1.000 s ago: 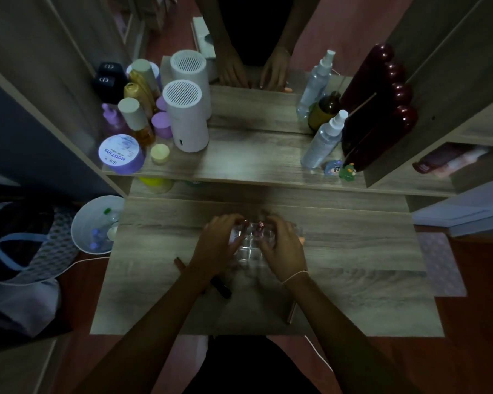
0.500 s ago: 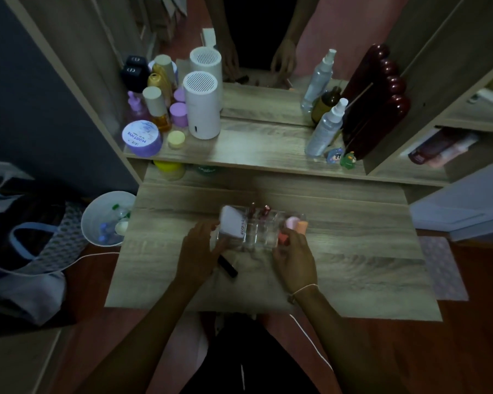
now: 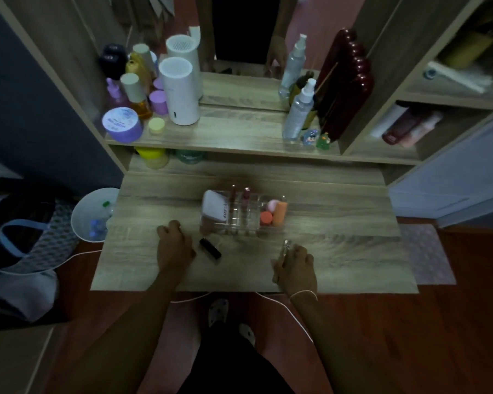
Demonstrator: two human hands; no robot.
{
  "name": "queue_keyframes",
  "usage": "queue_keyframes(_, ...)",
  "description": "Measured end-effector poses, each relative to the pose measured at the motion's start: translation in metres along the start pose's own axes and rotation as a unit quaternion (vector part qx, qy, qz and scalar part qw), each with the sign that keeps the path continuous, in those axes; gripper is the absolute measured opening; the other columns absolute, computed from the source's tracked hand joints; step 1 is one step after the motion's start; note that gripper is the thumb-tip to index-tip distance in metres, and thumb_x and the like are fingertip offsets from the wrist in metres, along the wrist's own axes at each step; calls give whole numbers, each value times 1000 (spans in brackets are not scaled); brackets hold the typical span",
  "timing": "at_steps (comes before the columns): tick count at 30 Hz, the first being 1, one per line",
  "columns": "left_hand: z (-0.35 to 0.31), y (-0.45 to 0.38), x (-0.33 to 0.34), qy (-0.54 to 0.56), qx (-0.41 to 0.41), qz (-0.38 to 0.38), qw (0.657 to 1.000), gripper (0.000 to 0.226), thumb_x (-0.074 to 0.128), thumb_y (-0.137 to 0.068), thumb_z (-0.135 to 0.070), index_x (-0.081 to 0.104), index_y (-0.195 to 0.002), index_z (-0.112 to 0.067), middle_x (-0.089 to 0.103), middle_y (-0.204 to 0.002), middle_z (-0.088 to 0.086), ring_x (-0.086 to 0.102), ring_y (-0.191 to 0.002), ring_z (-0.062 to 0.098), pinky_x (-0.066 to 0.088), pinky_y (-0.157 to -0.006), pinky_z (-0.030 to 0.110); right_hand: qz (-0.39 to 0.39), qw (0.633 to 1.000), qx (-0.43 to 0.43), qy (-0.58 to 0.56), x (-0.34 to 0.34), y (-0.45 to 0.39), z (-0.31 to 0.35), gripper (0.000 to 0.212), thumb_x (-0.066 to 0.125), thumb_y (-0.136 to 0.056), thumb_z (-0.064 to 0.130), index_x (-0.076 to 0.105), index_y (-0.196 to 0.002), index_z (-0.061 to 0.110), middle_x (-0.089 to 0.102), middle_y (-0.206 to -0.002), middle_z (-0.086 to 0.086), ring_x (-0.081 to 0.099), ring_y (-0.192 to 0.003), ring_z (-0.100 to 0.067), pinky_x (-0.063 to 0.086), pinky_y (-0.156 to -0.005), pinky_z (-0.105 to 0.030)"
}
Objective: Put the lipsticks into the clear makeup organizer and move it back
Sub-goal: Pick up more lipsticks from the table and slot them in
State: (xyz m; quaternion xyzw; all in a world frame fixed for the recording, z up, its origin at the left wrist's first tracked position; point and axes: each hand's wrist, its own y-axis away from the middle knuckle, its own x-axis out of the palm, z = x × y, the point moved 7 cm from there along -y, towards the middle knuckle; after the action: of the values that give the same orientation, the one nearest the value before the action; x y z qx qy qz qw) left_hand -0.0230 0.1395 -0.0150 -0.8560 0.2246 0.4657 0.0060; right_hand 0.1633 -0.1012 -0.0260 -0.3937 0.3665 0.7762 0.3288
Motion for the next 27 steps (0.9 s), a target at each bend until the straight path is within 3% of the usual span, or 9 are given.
queue_keyframes(5,17,-6,-2,24,-81,-35,996,37,58,-86,-6,40,-117,3,41,-121,32,55,-92,49,48,-76,50,-5,993,40,-114,-3,-1,-6,47,66,-74,12,44,-116,8,56,-112,-19,56,-103,-38,48,-81,-41)
queue_keyframes(10,25,-9,-12,46,-99,-20,994,57,64,-82,-7,33,-129,0,45,-122,34,51,-105,49,44,-86,51,105,988,6,-112,9,-6,-7,66,70,-74,16,35,-129,15,64,-111,-16,62,-99,-38,47,-77,-36)
queue_keyframes(14,10,-5,-26,60,-39,-27,997,66,64,-82,-8,30,-139,-7,45,-122,30,51,-105,42,44,-85,45,132,983,-45,-116,12,-5,-2,77,70,-77,18,28,-142,22,61,-125,-14,61,-106,-36,45,-87,-35)
queue_keyframes(19,-23,15,-34,113,81,-28,990,57,63,-81,-4,42,-131,-17,51,-112,18,60,-85,29,45,-68,33,140,974,-70,-165,11,3,23,67,69,-76,15,38,-134,26,68,-107,-13,61,-82,-20,40,-74,-25)
queue_keyframes(22,-41,19,-35,129,120,-13,984,50,63,-84,-8,43,-129,-20,54,-110,12,60,-80,18,47,-62,21,140,970,-87,-177,5,1,46,66,69,-76,15,39,-134,27,65,-93,-6,59,-77,-18,39,-71,-24)
queue_keyframes(25,-60,16,-38,161,138,-10,977,39,59,-89,-15,48,-127,-18,60,-113,8,61,-92,17,41,-67,12,112,972,-83,-191,-11,-7,68,62,68,-77,14,42,-132,27,63,-87,-3,61,-77,-20,43,-72,-27)
queue_keyframes(27,-71,13,-36,182,156,0,971,38,56,-92,-16,49,-130,-15,62,-113,3,59,-96,12,41,-73,10,91,971,-76,-206,-22,-12,77,59,67,-77,11,44,-129,26,66,-88,-8,65,-80,-28,52,-75,-37)
